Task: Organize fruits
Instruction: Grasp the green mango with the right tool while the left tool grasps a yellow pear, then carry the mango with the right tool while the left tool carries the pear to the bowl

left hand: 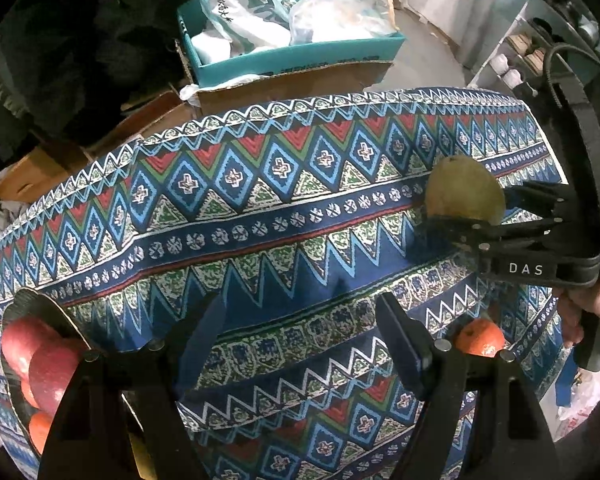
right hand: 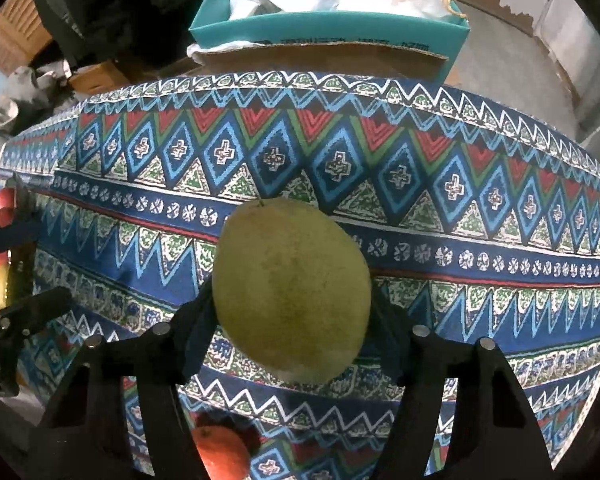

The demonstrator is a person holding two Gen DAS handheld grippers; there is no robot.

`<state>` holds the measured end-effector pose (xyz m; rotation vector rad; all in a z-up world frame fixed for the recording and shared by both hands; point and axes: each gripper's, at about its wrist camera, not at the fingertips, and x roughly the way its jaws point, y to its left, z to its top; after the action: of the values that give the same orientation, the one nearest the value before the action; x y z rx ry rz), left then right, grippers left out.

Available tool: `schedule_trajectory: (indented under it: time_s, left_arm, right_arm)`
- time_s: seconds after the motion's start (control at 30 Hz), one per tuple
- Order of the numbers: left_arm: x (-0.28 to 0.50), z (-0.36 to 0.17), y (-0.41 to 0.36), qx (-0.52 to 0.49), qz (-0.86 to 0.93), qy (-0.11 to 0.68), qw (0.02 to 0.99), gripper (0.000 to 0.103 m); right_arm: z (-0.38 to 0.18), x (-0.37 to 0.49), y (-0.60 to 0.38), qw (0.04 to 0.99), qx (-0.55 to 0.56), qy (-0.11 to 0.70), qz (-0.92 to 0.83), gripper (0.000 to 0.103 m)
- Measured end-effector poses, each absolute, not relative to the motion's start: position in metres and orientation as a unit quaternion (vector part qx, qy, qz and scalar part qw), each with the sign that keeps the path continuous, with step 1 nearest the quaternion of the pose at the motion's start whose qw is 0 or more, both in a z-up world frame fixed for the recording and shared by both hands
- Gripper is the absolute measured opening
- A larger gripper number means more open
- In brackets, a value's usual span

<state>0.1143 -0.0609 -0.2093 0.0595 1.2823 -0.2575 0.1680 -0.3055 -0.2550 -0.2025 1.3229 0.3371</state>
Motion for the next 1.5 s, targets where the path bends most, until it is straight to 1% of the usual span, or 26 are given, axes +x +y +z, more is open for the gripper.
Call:
schedule_trajectory:
  time_s: [0.2, 0.37, 0.5, 0.83, 0.97, 1.23, 1.47, 1.5]
  left_arm:
    - [0.108, -0.208, -0.07, 0.017, -0.132, 0.6, 0.789, 0.079]
    - [0.101, -0.208, -0.082, -0.016, -0.155, 0.608, 0.778, 0.079]
    - [0.093, -0.209, -0.099, -0.017, -0.168, 0.613, 0.772, 0.079]
    - [0.069, -0.214, -0.141, 0.007, -0.209, 0.62, 0.756, 0.08]
    - [0.058, -0.222, -0.153, 0.021, -0.223, 0.623, 0.75, 0.08]
    - [0.053, -0.238, -0.171, 0.03, -0.228, 0.626, 0.745, 0.08]
    - [0.052, -0.251, -0.182, 0.062, -0.232, 0.622, 0.745, 0.079]
    - [0.052, -0.252, -0.183, 0.061, -0.233, 0.622, 0.745, 0.078]
  right_arm:
    - [-0.248, 0.152, -0.329, 0.777, -0.078, 0.605, 0.153, 0.068]
    - [-0.237, 0.131, -0.367, 0.784, -0.061, 0.6, 0.147, 0.068]
    - [-0.224, 0.113, -0.389, 0.786, -0.052, 0.6, 0.138, 0.068]
    - [-0.196, 0.074, -0.437, 0.795, -0.035, 0.594, 0.12, 0.068]
    - [-0.195, 0.066, -0.449, 0.797, -0.01, 0.594, 0.11, 0.068]
    - [-0.197, 0.056, -0.462, 0.798, 0.009, 0.594, 0.101, 0.068]
    - [-0.2, 0.056, -0.469, 0.797, 0.017, 0.596, 0.1, 0.068]
    - [-0.201, 0.056, -0.469, 0.797, 0.018, 0.596, 0.1, 0.068]
